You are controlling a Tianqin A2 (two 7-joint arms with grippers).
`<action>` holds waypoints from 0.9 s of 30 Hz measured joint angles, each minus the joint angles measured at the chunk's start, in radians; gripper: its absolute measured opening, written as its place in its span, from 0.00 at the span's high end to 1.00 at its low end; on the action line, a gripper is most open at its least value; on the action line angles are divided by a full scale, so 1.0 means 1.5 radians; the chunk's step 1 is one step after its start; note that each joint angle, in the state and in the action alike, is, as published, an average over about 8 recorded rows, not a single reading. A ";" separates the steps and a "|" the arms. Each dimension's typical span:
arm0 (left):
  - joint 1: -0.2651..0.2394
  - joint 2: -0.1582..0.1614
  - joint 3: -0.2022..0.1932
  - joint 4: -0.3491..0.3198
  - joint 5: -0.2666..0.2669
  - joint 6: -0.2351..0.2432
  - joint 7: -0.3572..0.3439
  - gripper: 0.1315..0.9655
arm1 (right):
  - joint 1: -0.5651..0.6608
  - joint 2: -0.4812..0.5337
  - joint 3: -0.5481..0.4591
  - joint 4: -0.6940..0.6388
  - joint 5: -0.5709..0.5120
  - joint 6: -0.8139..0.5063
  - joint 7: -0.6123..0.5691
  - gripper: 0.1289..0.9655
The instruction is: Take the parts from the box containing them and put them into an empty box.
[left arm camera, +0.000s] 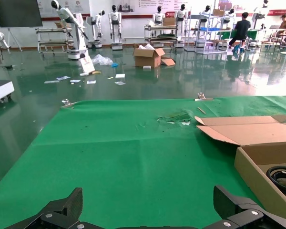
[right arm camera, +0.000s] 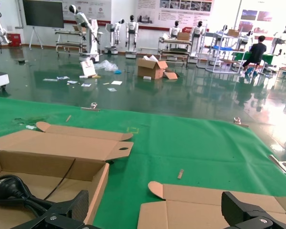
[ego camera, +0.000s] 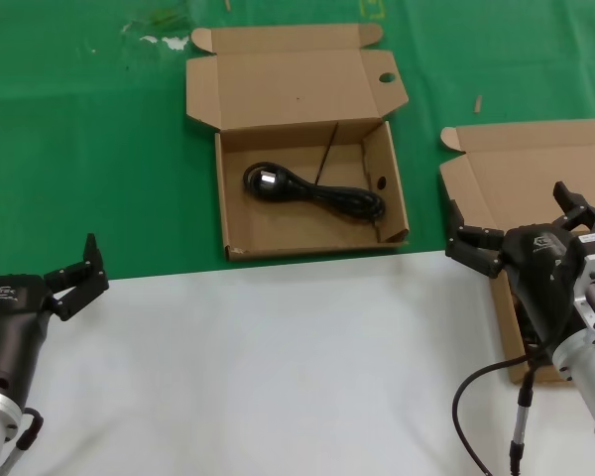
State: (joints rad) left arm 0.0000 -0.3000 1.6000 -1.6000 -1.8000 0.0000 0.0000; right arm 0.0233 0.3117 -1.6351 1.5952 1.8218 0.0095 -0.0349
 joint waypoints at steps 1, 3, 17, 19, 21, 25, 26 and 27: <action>0.000 0.000 0.000 0.000 0.000 0.000 0.000 0.00 | 0.000 0.000 0.000 0.000 0.000 0.000 0.000 0.00; 0.000 0.000 0.000 0.000 0.000 0.000 0.000 0.00 | 0.000 0.000 0.000 0.000 0.000 0.000 0.000 0.00; 0.000 0.000 0.000 0.000 0.000 0.000 0.000 0.00 | 0.000 0.000 0.000 0.000 0.000 0.000 0.000 0.00; 0.000 0.000 0.000 0.000 0.000 0.000 0.000 0.00 | 0.000 0.000 0.000 0.000 0.000 0.000 0.000 0.00; 0.000 0.000 0.000 0.000 0.000 0.000 0.000 0.00 | 0.000 0.000 0.000 0.000 0.000 0.000 0.000 0.00; 0.000 0.000 0.000 0.000 0.000 0.000 0.000 0.00 | 0.000 0.000 0.000 0.000 0.000 0.000 0.000 0.00; 0.000 0.000 0.000 0.000 0.000 0.000 0.000 0.00 | 0.000 0.000 0.000 0.000 0.000 0.000 0.000 0.00; 0.000 0.000 0.000 0.000 0.000 0.000 0.000 0.00 | 0.000 0.000 0.000 0.000 0.000 0.000 0.000 0.00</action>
State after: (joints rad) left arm 0.0000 -0.3000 1.6000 -1.6000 -1.8000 0.0000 0.0000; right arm 0.0233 0.3117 -1.6351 1.5952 1.8218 0.0095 -0.0349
